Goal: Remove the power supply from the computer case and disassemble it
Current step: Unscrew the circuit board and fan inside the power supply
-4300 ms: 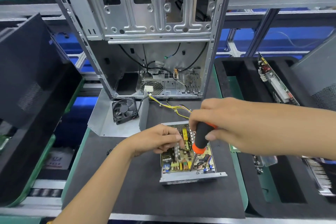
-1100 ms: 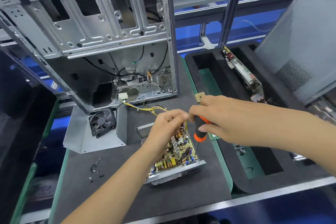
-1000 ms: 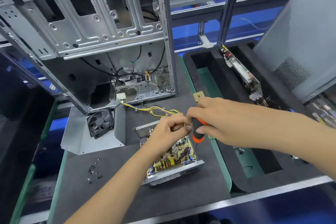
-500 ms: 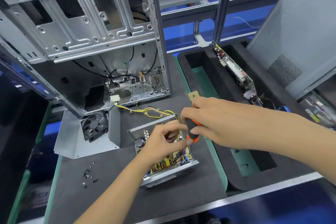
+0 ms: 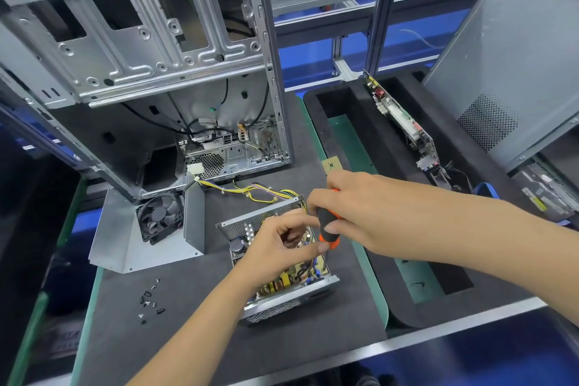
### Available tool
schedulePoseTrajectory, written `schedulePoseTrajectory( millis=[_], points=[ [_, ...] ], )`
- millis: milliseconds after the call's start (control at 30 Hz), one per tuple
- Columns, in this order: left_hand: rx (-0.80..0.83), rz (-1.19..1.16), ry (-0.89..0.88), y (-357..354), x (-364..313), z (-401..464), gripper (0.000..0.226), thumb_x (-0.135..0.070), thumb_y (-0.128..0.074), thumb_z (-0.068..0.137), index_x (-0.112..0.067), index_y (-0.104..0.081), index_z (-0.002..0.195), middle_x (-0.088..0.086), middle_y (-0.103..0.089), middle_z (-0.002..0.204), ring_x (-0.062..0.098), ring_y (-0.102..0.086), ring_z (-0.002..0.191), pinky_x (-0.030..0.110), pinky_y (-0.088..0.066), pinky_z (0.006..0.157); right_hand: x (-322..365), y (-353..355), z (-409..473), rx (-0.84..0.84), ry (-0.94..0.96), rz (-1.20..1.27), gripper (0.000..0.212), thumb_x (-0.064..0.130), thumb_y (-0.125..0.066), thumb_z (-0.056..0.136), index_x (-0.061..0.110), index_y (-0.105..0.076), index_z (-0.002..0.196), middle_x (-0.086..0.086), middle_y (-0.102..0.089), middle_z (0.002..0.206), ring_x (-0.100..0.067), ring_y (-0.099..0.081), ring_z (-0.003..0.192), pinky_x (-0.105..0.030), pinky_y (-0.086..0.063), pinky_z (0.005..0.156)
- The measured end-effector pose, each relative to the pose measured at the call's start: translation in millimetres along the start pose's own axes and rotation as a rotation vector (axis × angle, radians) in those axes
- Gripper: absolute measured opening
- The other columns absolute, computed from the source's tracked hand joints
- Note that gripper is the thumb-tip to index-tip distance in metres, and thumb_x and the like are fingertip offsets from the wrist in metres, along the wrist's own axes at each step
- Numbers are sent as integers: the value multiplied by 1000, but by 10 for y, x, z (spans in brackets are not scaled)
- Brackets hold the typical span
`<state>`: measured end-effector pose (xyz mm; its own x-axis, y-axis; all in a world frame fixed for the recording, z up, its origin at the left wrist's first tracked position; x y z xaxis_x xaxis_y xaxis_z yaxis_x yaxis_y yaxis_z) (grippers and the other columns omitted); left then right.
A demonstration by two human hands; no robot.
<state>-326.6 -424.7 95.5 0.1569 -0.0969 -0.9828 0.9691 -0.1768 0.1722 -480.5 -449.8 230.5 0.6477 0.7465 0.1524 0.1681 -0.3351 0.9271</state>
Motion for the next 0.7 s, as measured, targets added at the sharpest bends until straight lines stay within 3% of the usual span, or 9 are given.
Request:
schedulePoseTrajectory(
  millis=[233,333,433,600,700],
  points=[
    [-1,26,-25,17,-6,-23,19,-26,-76,74,-42,-69,81,-11,-25,60,10,-21,58,23,-17,54,39,-47,31,-67,59,-38,17,27,-41,101,20,-44,117,-2,-39,101,-17,-43,72,-33,-40,65],
    [-37,41,0,21,0,-27,15,-26,-75,73,-22,-62,79,0,-20,65,14,-19,59,27,-16,55,50,-75,85,-96,75,-51,14,22,-42,100,19,-43,114,-1,-35,96,-6,-29,61,-30,-30,56],
    [-75,26,30,12,26,-21,40,-28,-75,72,3,-51,82,5,-19,66,16,-19,60,29,-16,57,39,-90,125,-109,66,-55,15,19,-45,99,19,-43,114,0,-31,94,-3,-24,59,-26,-24,50],
    [8,31,30,-29,-44,-38,18,-24,-71,69,-15,-57,75,12,-34,61,11,-28,59,26,-24,53,88,-136,105,-144,57,-67,19,37,-38,102,19,-41,107,2,-29,88,-4,-21,58,-28,-24,54],
    [51,12,29,-56,-87,-71,12,-20,-66,67,-32,-64,69,-11,-48,57,-1,-37,54,11,-32,53,146,-155,110,-144,61,-99,20,39,-35,102,21,-40,107,1,-29,88,-7,-23,54,-29,-22,51]
  ],
)
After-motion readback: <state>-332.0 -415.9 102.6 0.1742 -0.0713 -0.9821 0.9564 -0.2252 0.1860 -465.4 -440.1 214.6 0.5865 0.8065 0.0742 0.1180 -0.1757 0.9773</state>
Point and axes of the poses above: each hand's wrist, its own z-axis towards the middle knuckle, its own y-axis out of the back of the hand, x = y × z, the point moved 2 cm from there along z, towards the middle knuckle
